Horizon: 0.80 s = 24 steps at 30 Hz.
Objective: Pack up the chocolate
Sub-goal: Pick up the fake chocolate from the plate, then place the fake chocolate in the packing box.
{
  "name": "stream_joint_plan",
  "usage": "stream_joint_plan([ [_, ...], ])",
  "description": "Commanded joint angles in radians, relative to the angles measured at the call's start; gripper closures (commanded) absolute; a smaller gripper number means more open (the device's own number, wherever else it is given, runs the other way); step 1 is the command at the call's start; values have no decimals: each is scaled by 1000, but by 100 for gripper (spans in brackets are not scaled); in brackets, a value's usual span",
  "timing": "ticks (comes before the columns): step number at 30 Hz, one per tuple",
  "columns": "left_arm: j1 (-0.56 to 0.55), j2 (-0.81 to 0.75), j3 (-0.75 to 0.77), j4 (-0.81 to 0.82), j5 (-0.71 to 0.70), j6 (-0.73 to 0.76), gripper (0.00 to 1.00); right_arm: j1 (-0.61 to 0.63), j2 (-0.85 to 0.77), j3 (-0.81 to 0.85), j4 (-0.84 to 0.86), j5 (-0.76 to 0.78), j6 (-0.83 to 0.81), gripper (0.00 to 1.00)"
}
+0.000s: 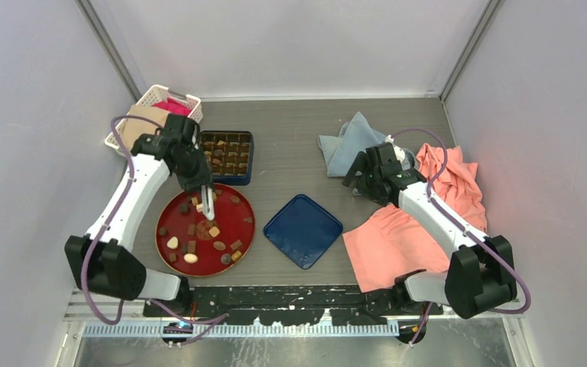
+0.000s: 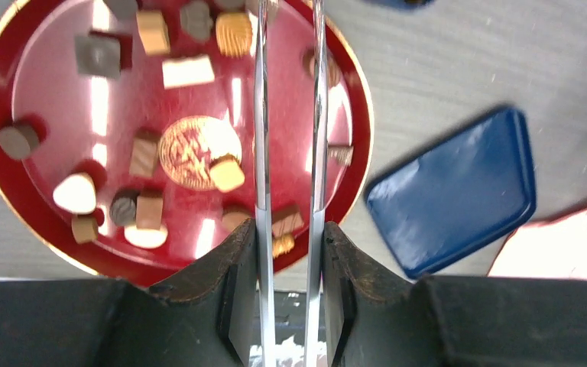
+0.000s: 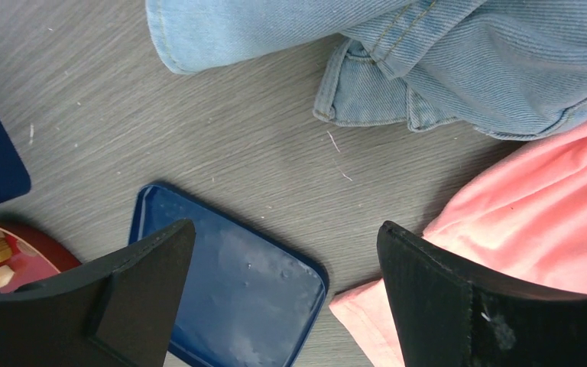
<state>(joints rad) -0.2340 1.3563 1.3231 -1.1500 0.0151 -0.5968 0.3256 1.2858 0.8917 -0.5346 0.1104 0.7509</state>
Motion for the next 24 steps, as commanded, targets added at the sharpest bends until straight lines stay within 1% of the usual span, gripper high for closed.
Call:
stream_joint_plan([
  [1, 71, 106, 78, 126, 59, 75, 100, 4, -70, 15, 24, 28, 6, 5],
  [4, 110, 169, 98, 173, 121, 83, 100, 4, -89, 15, -4, 49, -14, 5],
  [7, 130, 226, 117, 218, 149, 98, 100, 4, -113, -9, -13, 52, -13, 5],
  [11, 158, 302, 203, 149, 183, 140, 100, 4, -135, -36, -21, 29, 6, 5],
  [13, 163, 309, 217, 132, 205, 164, 100, 4, -161, -43, -33, 49, 10, 5],
  [16, 175, 326, 266, 55, 237, 202, 100, 3, -205, -58, -39, 75, 15, 5],
  [24, 189, 319, 258, -6, 207, 242, 100, 4, -252, -88, -30, 75, 33, 5],
])
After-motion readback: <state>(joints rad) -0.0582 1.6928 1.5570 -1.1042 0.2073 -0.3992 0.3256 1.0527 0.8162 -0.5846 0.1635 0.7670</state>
